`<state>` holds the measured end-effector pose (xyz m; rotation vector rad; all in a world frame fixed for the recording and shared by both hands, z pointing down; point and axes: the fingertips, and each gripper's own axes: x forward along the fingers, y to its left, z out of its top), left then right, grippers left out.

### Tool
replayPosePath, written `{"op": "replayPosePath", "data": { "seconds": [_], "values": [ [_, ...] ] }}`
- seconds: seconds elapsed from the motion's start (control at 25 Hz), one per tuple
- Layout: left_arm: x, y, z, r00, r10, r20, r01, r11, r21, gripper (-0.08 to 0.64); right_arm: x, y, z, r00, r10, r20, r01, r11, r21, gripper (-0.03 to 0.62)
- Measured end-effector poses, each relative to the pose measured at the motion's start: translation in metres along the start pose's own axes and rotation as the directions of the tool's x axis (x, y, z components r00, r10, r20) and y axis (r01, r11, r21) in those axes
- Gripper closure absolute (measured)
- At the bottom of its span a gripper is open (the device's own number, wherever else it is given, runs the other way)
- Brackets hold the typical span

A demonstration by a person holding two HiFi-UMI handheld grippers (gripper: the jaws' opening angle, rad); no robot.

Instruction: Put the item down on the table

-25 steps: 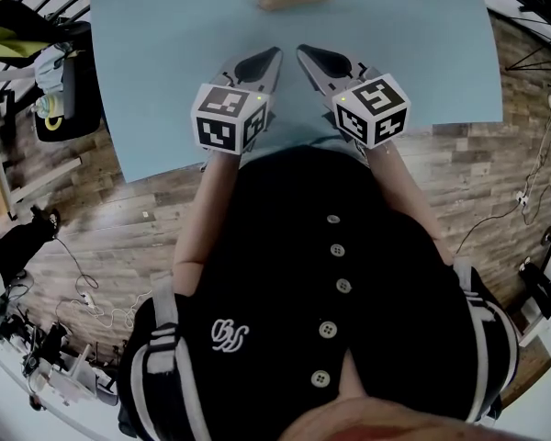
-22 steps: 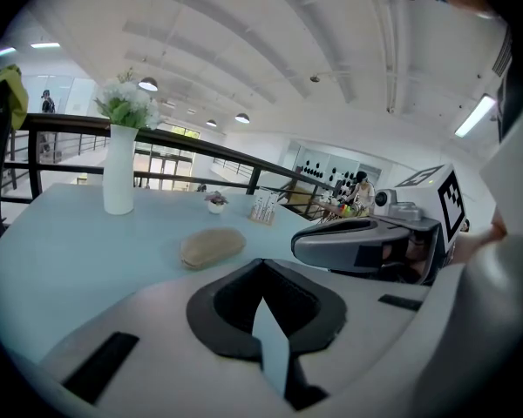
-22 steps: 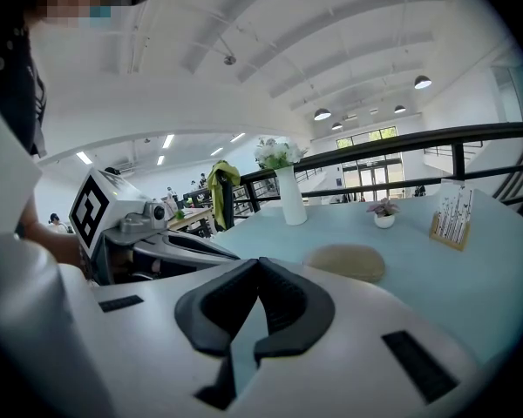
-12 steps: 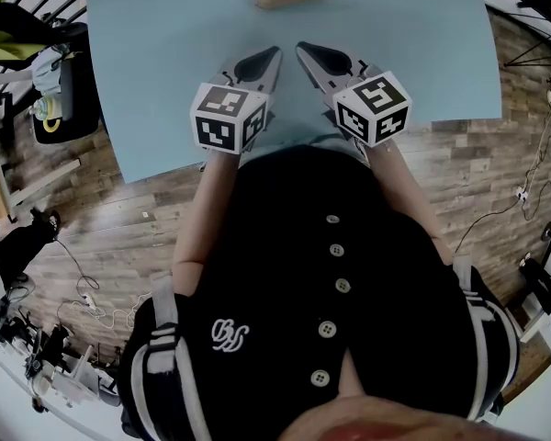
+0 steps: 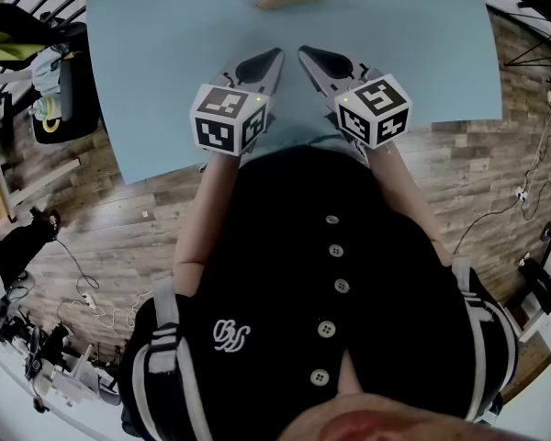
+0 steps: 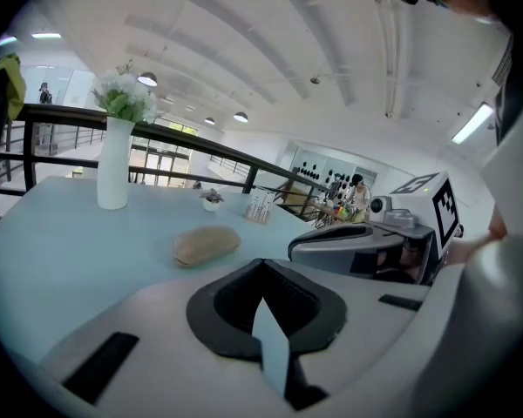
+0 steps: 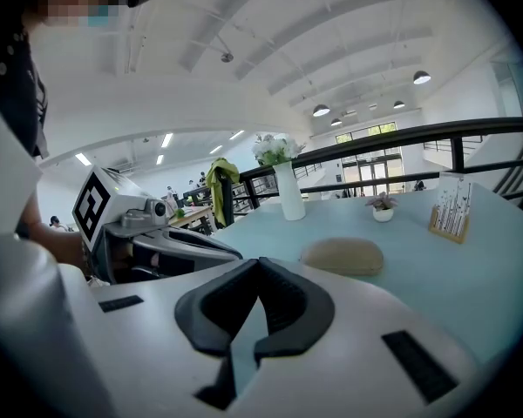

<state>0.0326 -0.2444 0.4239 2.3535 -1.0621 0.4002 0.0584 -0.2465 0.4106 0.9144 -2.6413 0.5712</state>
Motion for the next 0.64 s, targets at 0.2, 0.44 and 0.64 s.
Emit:
{"op": "replayPosePath", "data": {
  "seconds": [0.2,0.44,0.64],
  "values": [
    [0.0006,0.0010,0.0023,1.000,-0.005,0.000,0.005,1.000,0.000,0.551,0.0017,-0.0044,-0.0002,1.000,-0.006,0.000,0.006,1.000,-0.001,0.583],
    [0.0020,0.0002,-0.0024,1.000,-0.017,-0.020,0.017,1.000,-0.002,0.551,0.0031,-0.0047,-0.0015,1.000,0.001,0.004,-0.001,1.000,0.009,0.583],
    [0.0043,-0.0026,-0.0074,0.999,-0.029,-0.043,0.029,1.000,0.006,0.551,0.0047,-0.0044,-0.0048,1.000,0.010,-0.016,-0.010,1.000,0.003,0.583]
  ]
}}
